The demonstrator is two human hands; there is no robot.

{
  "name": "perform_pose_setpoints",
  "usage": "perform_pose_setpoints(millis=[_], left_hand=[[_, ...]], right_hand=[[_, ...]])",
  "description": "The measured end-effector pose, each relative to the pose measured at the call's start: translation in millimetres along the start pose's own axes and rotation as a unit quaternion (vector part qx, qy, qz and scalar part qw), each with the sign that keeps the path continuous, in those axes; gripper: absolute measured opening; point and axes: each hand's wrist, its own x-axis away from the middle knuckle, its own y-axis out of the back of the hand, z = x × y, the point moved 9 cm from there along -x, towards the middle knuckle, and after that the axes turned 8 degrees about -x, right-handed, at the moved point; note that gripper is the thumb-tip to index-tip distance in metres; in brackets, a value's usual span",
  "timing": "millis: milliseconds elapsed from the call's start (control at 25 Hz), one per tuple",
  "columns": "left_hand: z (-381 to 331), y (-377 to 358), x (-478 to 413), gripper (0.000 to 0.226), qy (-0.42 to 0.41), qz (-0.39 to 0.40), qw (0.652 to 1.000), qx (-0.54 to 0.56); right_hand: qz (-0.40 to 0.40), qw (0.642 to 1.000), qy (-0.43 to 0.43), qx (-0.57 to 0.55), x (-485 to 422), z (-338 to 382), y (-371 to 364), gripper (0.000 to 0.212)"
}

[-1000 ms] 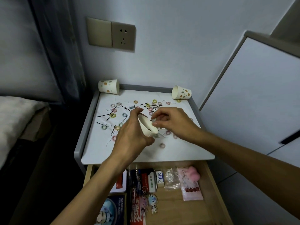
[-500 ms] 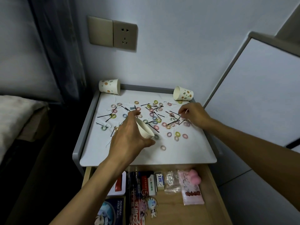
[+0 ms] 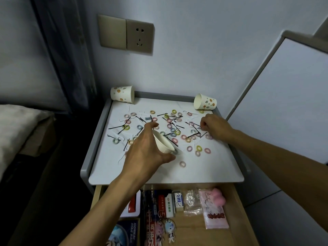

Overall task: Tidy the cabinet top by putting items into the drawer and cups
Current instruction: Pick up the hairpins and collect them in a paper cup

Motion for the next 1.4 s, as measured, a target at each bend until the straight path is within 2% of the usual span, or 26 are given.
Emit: perform_pose_setpoints(millis=[240,400,480,600,760,1000,1200,1400], left_hand=[[-3,-1,2,0.096,-0.005,0.000,1.000,0.003],[-2,1,2,0.094,-0.002,-0.004,1.000,0.003],[-2,2,2,0.095,0.000,-0.002,1.000,0.000],[-1,3,2,0.095,0.001,-0.002,1.000,0.002],[-2,3,1,0.094,0.001,-0.001,1.000,0.005],[-2,3,0,0.093,0.004,-0.002,1.000,0.006],[-1,5,1,0.094,0.006,-0.001,1.000,0.011],[-1,9,2,0.095,0.008,-0.002,1.000,0.027]], right_hand=[[-0.022,1.000,-0.003,-0.022,10,-5,10,0.009],[-0.074,0.988,-0.041,-0.128,0,-4,13,0.014],[-0.064,0.985,-0.054,-0.152,-4,3,6,0.011],[-0.039,0.988,-0.071,-0.128,-5,6,0,0.006],[-0.009,0.992,-0.083,-0.092,-5,7,-3,0.015],[-0.002,0.985,-0.139,-0.101,-19,4,-8,0.029],[0.018,0.986,-0.162,-0.048,-25,16,-8,0.044],[0.049,0.979,-0.170,-0.098,-28,18,-17,0.033]])
